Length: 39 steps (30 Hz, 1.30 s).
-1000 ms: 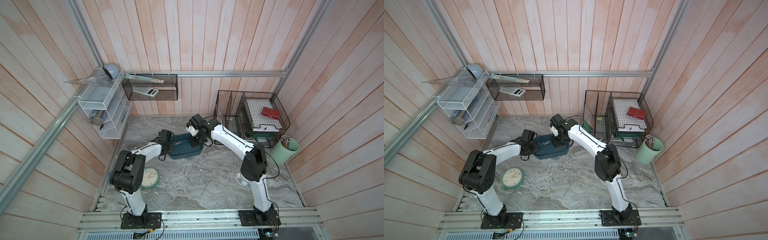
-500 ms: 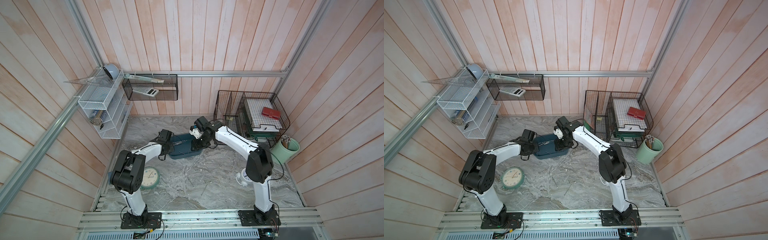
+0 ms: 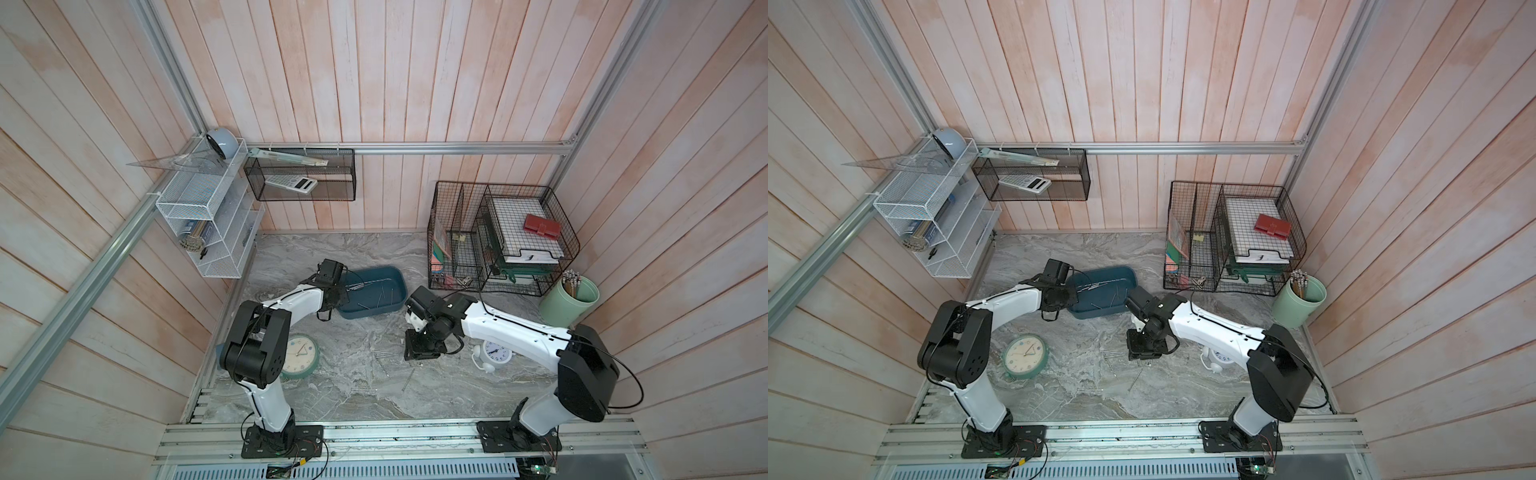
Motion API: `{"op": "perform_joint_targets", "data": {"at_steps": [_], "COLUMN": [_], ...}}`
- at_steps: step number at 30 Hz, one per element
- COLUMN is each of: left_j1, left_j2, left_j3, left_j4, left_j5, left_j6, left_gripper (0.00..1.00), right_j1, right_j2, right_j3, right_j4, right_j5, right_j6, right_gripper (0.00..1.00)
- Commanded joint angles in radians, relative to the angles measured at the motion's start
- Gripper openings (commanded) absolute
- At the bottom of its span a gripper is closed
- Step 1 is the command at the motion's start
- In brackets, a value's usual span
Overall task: Put the nails on the desktop into the storage box
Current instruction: Pick up the nail from the center of the board.
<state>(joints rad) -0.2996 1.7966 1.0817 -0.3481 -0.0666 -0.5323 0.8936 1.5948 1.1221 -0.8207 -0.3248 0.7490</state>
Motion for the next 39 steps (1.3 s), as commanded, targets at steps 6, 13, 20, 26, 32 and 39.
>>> {"op": "perform_joint_targets", "data": {"at_steps": [6, 13, 20, 26, 32, 39], "left_j1": [-0.018, -0.018, -0.018, -0.018, -0.018, -0.012], "left_j2": [0.051, 0.057, 0.057, 0.065, 0.051, 0.051], "left_j3": [-0.038, -0.036, -0.045, -0.058, -0.065, -0.078], "left_j4": [-0.095, -0.079, -0.055, -0.031, -0.027, -0.004], "left_j5": [0.08, 0.097, 0.108, 0.119, 0.128, 0.147], "left_j6": [0.025, 0.023, 0.017, 0.015, 0.02, 0.018], "left_gripper": [0.0, 0.0, 0.0, 0.0, 0.0, 0.0], "right_j1": [0.048, 0.053, 0.054, 0.057, 0.064, 0.066], "right_j2": [0.047, 0.122, 0.199, 0.28, 0.358, 0.427], "right_j3": [-0.067, -0.067, -0.017, 0.025, 0.101, 0.166], "right_j4": [0.083, 0.093, 0.026, -0.019, -0.159, -0.291], "right_j5": [-0.031, -0.033, -0.011, -0.005, 0.033, 0.11], "right_j6": [0.171, 0.178, 0.157, 0.145, 0.095, 0.042], "right_gripper": [0.36, 0.36, 0.35, 0.35, 0.33, 0.3]}}
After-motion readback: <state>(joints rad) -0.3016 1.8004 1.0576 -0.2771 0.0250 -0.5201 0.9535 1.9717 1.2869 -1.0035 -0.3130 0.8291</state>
